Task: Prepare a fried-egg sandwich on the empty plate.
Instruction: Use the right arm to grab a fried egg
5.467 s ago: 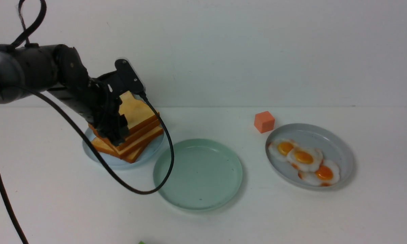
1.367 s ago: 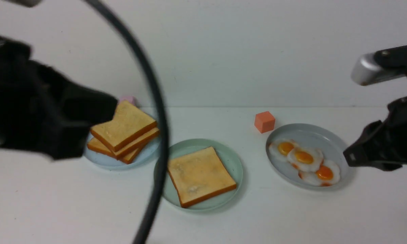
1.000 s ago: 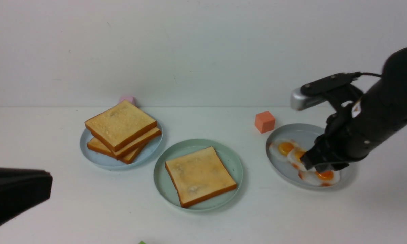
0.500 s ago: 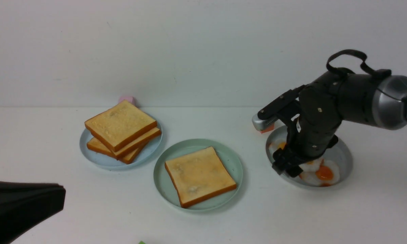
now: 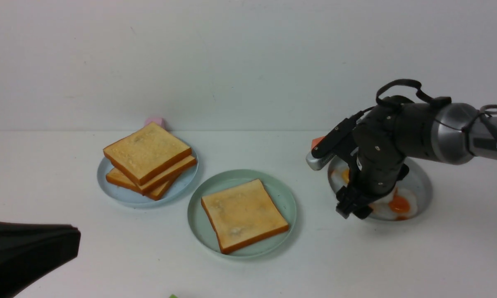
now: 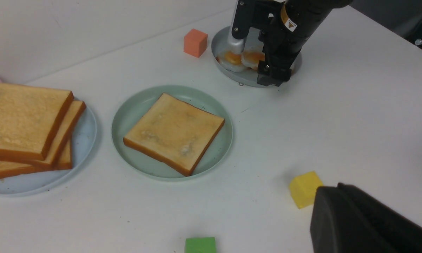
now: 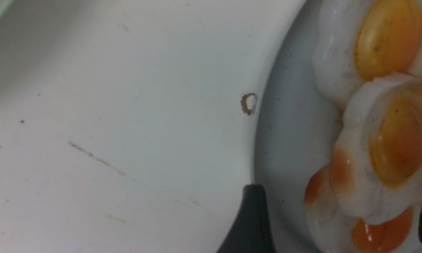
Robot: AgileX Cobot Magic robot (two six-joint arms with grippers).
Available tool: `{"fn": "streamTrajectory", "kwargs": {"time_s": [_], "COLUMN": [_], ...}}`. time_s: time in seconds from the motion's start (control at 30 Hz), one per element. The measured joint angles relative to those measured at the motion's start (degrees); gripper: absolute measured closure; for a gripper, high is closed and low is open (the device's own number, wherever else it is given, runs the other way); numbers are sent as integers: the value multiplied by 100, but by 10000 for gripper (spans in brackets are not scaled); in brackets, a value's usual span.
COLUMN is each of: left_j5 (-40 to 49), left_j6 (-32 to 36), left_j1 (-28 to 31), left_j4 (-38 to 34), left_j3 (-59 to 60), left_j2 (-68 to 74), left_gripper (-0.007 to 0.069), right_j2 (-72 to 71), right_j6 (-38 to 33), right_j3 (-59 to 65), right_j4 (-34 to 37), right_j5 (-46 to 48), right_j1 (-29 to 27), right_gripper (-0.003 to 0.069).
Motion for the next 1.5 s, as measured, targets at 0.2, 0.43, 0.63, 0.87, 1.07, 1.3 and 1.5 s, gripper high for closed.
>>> {"fn": "streamTrajectory", "kwargs": {"time_s": [0.2, 0.43, 0.63, 0.87, 1.07, 1.3, 1.5], "left_j5": [0, 0, 5, 5, 5, 5, 5], "left_j6": [4, 4, 4, 4, 4, 4, 4], "left_j1": [0, 0, 0, 0, 0, 0, 0], "left_j4": [-6, -6, -6, -6, -6, -6, -6], "left_j3": [0, 0, 7, 11, 11, 11, 11], "left_j2": [0, 0, 0, 0, 0, 0, 0], "left_gripper": [638, 638, 638, 638, 638, 638, 637], "right_j2": [25, 25, 166, 457, 537, 583, 654], "right_j6": [84, 41, -131, -278, -286, -456, -468], "right_j3": [-219, -741, -769, -769, -771, -771, -794], "right_j4": [326, 524, 636, 703, 603, 571, 571], "right_j5": [306, 711, 676, 354, 251, 207, 201], "right_j1": [0, -20, -203, -367, -441, -459, -459], "right_gripper": [67, 67, 67, 67, 67, 67, 67]}}
